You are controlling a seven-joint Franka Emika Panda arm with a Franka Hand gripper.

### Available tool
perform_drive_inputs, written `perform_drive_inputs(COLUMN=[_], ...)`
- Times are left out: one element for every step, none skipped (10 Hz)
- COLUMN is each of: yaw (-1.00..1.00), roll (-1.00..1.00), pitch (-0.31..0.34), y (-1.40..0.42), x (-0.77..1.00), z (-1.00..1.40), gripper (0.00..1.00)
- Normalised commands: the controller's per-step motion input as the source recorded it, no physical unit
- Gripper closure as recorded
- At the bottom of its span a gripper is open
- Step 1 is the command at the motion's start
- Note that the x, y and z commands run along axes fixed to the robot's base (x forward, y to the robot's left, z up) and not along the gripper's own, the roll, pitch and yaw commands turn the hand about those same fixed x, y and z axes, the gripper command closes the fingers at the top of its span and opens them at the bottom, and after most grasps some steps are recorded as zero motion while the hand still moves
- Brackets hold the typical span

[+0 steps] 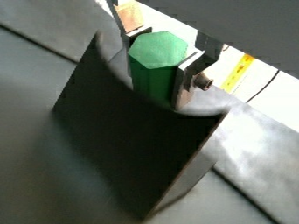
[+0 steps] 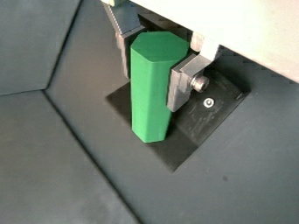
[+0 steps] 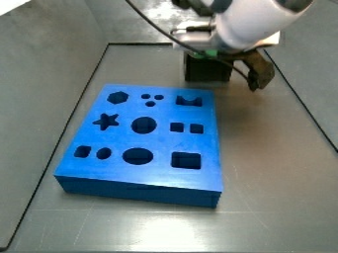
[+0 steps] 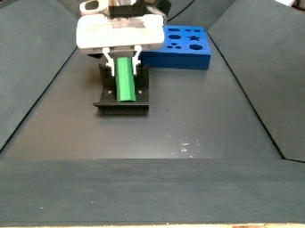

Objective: Pick up the hexagon object. Move up. Place the hexagon object on the fixture. Regrasp the hexagon object. Move to above the board. Insert the hexagon object.
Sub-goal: Move to above the board.

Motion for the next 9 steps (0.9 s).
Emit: perform_drive_inputs(yaw=[0.21, 0.22, 0.23, 0.22, 0.20, 0.16, 0.13, 0.09, 0.05], roll=[0.14, 0.06, 0.02, 0.00, -0.01, -0.02, -0.02, -0.02, -0.02], pitch=[0.198, 0.141, 0.092, 0.045, 0.009, -0.031, -0.050, -0.053, -0.053], y=[-0.02, -0.02, -0.02, -0.02, -0.02, -0.02, -0.02, -0.02, -0.02], x=[0.02, 0.03, 0.02, 0.03, 0.02, 0.02, 0.02, 0.02, 0.02], z=[1.00, 1.00, 1.00, 1.00, 1.00, 1.00, 1.00, 1.00, 1.00], gripper=[1.00, 1.00, 1.00, 1.00, 1.00, 1.00, 1.00, 1.00, 1.00])
